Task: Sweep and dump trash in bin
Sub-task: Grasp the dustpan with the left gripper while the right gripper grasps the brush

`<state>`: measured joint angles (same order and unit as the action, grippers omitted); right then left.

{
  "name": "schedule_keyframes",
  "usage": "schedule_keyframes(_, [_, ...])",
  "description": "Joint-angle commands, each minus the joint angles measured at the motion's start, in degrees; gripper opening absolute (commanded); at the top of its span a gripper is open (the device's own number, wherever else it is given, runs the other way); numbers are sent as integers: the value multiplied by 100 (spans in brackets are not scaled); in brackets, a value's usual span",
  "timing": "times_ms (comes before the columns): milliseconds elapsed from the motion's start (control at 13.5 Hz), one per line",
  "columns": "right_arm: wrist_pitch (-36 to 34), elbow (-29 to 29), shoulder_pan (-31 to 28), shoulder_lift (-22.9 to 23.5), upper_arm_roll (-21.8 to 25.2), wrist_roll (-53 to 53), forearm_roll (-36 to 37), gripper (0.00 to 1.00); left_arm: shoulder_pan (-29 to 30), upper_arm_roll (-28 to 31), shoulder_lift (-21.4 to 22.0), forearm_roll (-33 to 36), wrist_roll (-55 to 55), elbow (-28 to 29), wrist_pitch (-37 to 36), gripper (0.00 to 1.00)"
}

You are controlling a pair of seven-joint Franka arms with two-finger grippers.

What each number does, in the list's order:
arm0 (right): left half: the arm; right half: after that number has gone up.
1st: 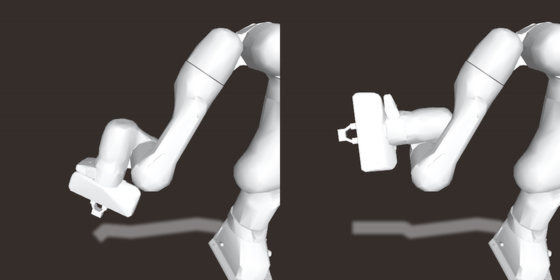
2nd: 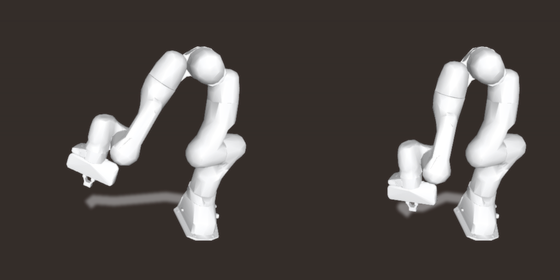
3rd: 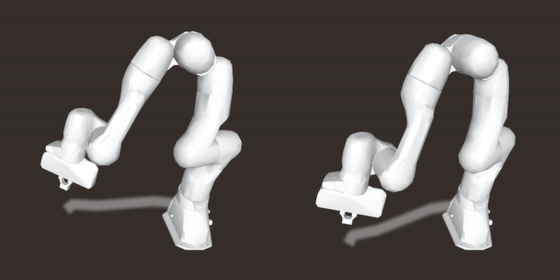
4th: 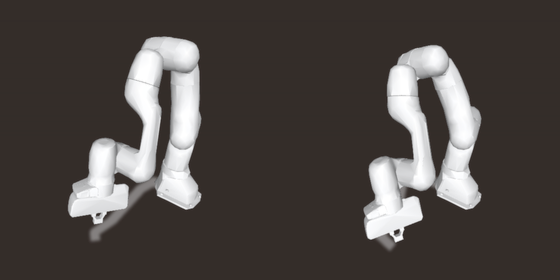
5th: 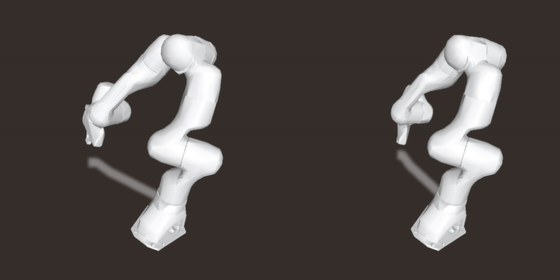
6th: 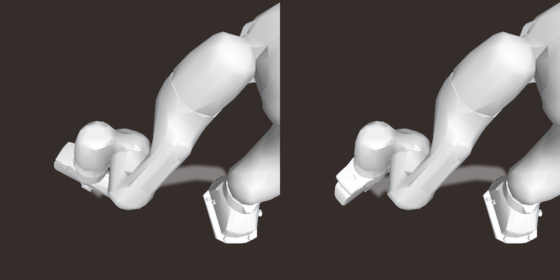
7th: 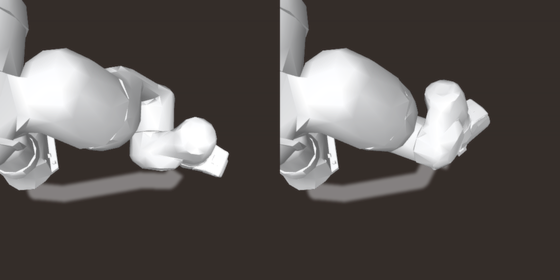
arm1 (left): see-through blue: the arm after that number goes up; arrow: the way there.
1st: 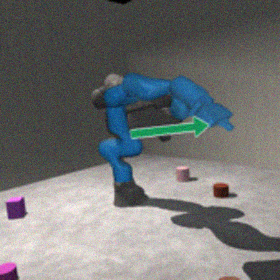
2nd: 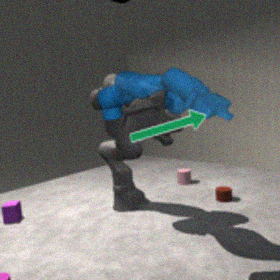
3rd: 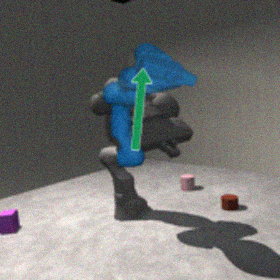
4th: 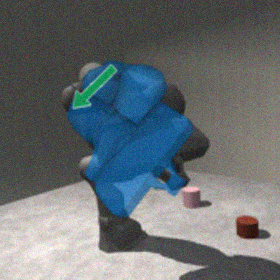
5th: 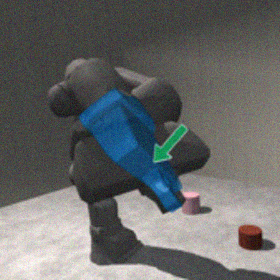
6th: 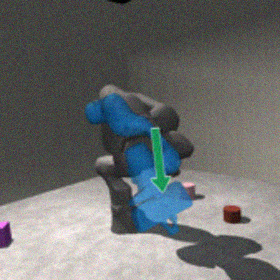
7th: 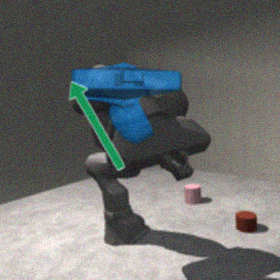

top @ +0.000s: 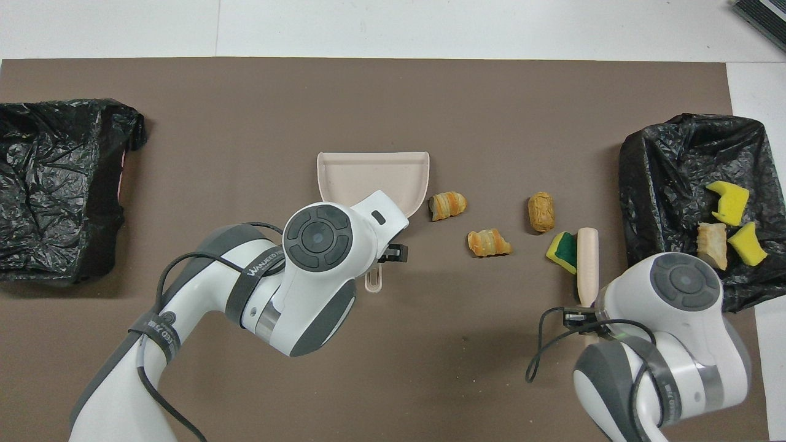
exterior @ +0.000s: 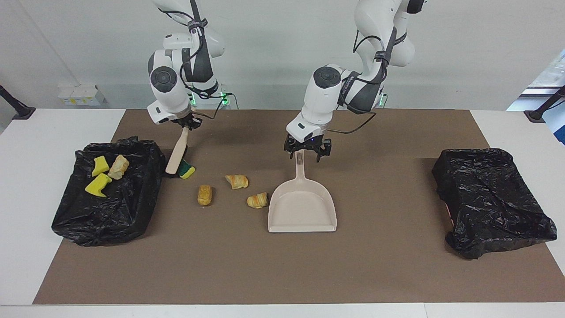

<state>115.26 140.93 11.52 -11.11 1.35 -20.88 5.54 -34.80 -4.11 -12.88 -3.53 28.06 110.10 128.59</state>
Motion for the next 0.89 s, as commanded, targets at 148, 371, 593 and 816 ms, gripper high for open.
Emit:
schedule_keyframes(148, [-12, -820, 710, 627, -3, 154, -1061, 0, -202, 104, -47, -25, -46, 214, 305, 100])
schedule_keyframes(371, [-440, -1347, 966, 847, -12, 66, -1169, 0, -449, 113, -478, 18, 7, 144, 623, 100])
schedule_keyframes(593, [-1320, -2086, 922, 900, 5, 172, -959, 0, -387, 121, -505, 54, 7, 20, 544, 77])
schedule_keyframes(816, [-1550, -2386, 852, 839, 49, 347, -564, 0, -361, 156, -452, 71, 16, 3, 386, 72])
